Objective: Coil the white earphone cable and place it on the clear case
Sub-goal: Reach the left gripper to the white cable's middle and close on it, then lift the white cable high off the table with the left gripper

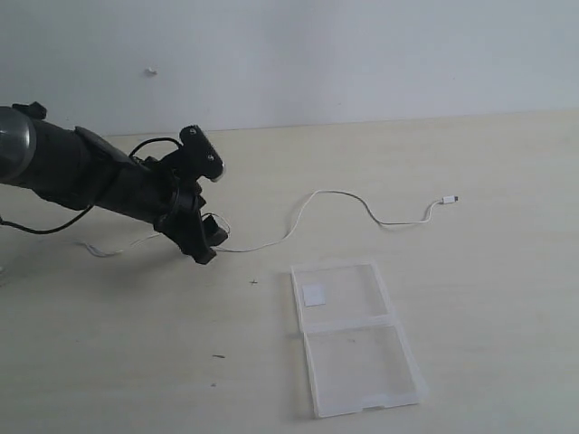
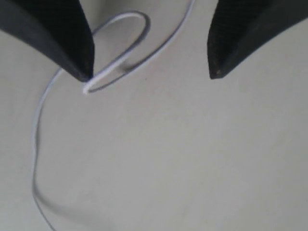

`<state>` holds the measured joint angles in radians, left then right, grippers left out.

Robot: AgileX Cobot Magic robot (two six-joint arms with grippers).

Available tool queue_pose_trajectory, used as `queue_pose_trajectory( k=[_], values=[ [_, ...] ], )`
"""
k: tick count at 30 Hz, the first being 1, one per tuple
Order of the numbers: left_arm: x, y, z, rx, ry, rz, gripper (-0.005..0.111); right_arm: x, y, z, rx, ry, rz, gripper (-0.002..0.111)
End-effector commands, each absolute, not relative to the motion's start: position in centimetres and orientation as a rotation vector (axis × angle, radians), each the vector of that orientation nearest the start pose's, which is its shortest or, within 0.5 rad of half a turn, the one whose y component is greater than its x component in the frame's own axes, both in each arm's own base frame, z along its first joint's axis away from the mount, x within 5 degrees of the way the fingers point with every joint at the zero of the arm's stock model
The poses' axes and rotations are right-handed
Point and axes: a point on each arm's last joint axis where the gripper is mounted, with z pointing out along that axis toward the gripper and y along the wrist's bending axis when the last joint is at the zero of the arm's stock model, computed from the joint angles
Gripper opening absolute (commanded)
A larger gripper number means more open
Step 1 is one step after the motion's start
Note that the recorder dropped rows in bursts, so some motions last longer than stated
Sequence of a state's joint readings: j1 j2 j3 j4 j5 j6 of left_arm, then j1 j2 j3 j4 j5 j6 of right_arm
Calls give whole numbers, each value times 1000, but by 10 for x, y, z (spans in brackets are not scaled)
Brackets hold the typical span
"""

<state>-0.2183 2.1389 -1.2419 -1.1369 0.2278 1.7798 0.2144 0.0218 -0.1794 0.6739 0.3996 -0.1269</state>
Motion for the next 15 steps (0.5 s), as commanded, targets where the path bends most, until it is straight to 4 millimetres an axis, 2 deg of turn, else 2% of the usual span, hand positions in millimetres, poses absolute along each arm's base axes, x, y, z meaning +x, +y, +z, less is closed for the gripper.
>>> queue_pose_trajectory(
  k=[1, 2, 3, 4, 5, 9, 15],
  values=[
    [416, -115, 107, 1104, 2177, -93, 36, 40, 31, 242, 58, 1700, 741, 0],
    [417, -117, 108, 1111, 2171, -111, 28, 40, 31, 242, 58, 1700, 741, 0],
    [417, -119, 110, 1118, 2163, -132, 15, 40, 31, 242, 58, 1700, 741, 0],
    [418, -119, 111, 1112, 2163, -143, 6, 40, 31, 242, 58, 1700, 741, 0],
    [418, -121, 113, 1081, 2166, -171, 0, 40, 31, 242, 58, 1700, 741, 0],
    [419, -123, 130, 933, 2176, -245, 0, 40, 31, 242, 58, 1700, 741, 0],
    [415, -124, 163, 889, 2122, -271, 0, 40, 31, 242, 58, 1700, 741, 0]
  ],
)
